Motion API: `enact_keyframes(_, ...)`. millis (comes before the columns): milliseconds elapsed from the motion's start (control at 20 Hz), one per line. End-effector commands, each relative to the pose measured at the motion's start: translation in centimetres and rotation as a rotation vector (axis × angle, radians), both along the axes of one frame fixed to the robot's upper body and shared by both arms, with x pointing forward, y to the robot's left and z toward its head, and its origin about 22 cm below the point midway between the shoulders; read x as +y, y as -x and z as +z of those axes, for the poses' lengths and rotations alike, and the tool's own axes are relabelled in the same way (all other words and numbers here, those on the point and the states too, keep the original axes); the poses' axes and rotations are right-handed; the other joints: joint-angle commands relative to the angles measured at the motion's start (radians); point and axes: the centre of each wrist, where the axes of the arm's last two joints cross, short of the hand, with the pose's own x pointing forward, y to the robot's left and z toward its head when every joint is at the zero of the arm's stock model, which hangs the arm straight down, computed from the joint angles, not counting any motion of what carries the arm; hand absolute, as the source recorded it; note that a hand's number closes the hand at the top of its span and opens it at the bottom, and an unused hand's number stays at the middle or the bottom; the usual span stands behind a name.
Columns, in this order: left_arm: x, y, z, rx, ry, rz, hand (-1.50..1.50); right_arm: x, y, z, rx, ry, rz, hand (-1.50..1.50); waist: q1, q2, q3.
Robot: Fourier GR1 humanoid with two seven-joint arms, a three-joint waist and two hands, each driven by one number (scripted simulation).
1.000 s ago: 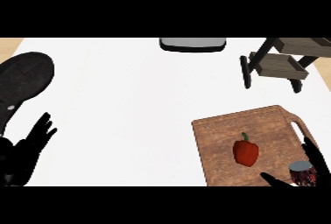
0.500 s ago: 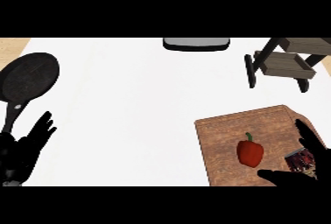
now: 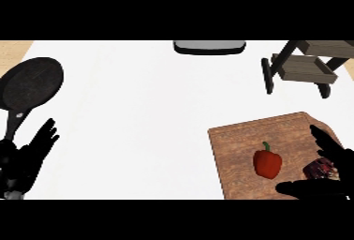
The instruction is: Pick the bell pepper from the cutting board and place it in the tiered basket
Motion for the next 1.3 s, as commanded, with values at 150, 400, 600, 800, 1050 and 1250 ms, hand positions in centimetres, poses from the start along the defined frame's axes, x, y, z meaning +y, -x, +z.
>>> enact_keyframes(150,1.5,-0.5,-0.1,0.013,0.009,0.015,0.0,-0.7,2.1,-0.4,0.116,0.03,-0.039,-1.5,-0.01,0.0,-0.001)
enact_keyframes(400,0.3,0.1,-0.1,0.006,0.018,-0.001,0.0,0.0,0.7,0.7,0.127,-0.011,-0.002,-1.5,-0.001,0.001,-0.001)
enact_keyframes(600,0.6,-1.6,0.2,0.017,0.019,0.005,0.0,-2.7,1.8,-2.7,0.122,-0.065,-0.016,-1.5,-0.007,0.001,0.0)
enact_keyframes(800,0.8,-1.4,1.1,0.014,-0.001,0.006,0.0,-1.9,3.8,-1.3,0.087,-0.058,-0.004,-1.5,-0.008,0.0,0.0)
enact_keyframes(1050,0.9,-0.2,-0.3,0.012,0.014,-0.005,0.0,-0.5,1.0,-5.5,0.074,-0.063,-0.023,-1.5,-0.002,0.001,0.0)
enact_keyframes(1250,0.3,-0.9,0.7,0.02,-0.002,0.005,0.0,1.2,0.8,-3.5,0.035,-0.085,-0.019,-1.5,-0.002,0.001,0.0)
